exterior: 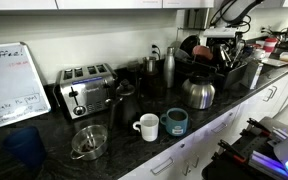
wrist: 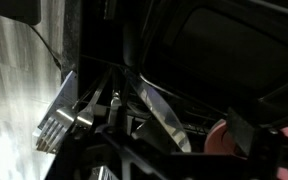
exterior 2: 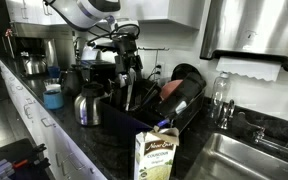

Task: Remove the knife from the dish rack and place it on the counter

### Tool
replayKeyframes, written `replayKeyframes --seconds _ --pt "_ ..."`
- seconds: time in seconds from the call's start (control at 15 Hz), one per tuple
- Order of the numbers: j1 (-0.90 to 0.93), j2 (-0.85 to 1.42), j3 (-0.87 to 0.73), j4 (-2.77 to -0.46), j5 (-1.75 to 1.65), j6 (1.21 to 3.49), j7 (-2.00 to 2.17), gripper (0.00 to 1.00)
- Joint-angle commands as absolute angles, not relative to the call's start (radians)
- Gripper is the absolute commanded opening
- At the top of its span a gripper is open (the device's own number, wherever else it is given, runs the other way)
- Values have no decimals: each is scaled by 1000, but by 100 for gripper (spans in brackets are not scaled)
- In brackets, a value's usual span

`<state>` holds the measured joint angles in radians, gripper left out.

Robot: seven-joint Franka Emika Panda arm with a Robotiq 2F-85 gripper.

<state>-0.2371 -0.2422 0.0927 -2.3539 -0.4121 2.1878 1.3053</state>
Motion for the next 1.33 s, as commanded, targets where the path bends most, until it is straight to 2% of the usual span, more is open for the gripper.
replayKeyframes --seconds 0.0,0.47,1.27 --pt "-212 -197 80 -2285 -469 2082 1377 100" --pt "-156 -139 49 -2193 -399 1887 1363 100" --pt "-124 -77 8 -2164 -421 1898 1388 100"
